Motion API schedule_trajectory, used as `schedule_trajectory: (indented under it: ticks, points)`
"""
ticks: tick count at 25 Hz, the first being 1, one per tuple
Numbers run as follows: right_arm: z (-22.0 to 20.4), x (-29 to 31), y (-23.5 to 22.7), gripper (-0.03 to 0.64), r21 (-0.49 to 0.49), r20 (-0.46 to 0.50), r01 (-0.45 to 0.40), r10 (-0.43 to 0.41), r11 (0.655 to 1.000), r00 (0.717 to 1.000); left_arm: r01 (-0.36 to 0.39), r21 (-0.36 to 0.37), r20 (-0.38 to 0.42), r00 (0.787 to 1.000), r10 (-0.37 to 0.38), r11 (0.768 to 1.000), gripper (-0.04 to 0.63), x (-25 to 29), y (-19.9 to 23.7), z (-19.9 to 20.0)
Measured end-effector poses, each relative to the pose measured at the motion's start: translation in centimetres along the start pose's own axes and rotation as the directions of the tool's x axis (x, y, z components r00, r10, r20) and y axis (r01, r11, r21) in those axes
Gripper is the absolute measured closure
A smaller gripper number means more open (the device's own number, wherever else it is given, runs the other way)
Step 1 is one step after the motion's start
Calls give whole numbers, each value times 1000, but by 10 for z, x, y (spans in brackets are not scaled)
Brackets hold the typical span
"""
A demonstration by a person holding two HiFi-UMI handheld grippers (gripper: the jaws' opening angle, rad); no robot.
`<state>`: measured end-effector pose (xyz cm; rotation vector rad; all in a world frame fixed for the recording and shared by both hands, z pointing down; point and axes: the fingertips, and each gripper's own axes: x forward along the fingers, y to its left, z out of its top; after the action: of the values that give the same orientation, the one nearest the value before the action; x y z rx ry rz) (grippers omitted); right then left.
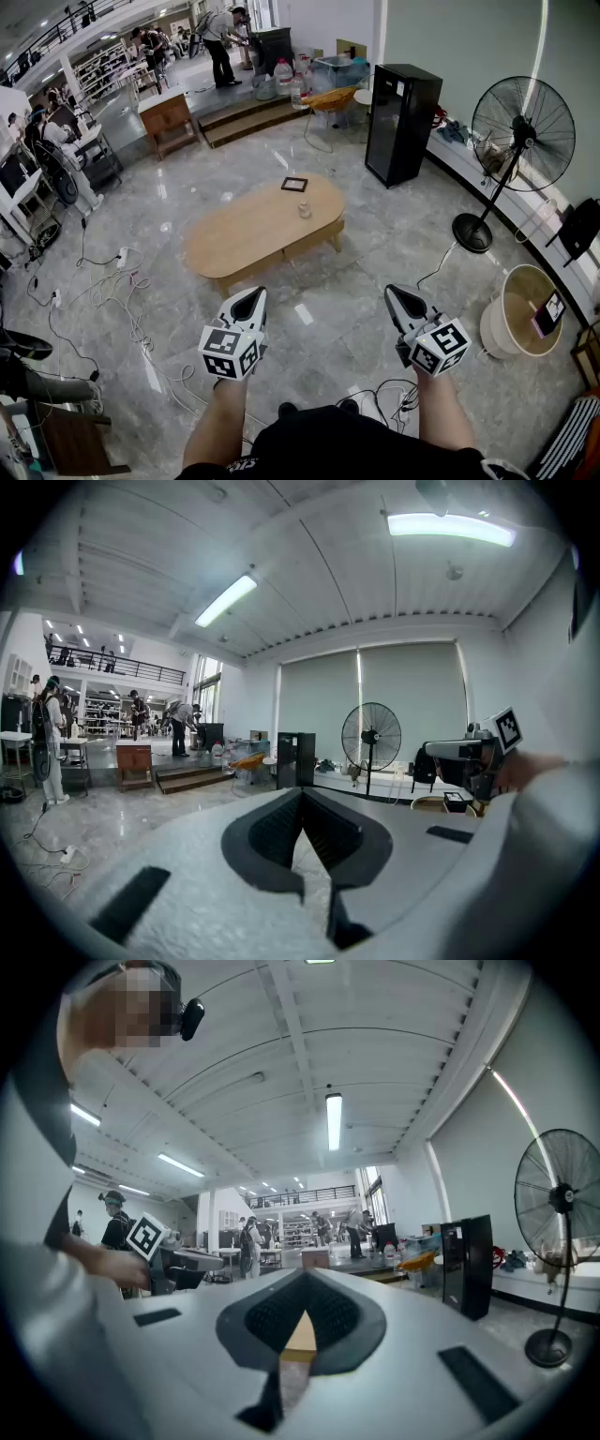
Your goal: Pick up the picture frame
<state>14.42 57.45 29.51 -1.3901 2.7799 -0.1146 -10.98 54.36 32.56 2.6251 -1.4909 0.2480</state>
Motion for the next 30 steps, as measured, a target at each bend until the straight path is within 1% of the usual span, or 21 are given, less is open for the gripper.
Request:
schedule_trajectory:
  ticks: [12,16,21,25,30]
  points:
    - [3,-30,-22,614,-4,17,2,-2,1000,1000,3,21,7,1000,-4,1000,586,9,-34,6]
    - [-2,-43,-27,614,14,13,-33,33,999,999,-2,32,9,1000,2,999,586,12,-50,7]
    - [-15,-58,-31,612,-27,-25,-66,65,997,998,22,47,15,1000,-23,999,586,15,-81,7]
    - [-22,-68,-40,612,6,-25,-74,74,997,997,50,56,-3,999,-50,997,586,20,-102,-1]
    - [-27,-68,-51,612,46,-32,-71,72,996,997,55,45,-4,998,-55,997,586,31,-102,-2]
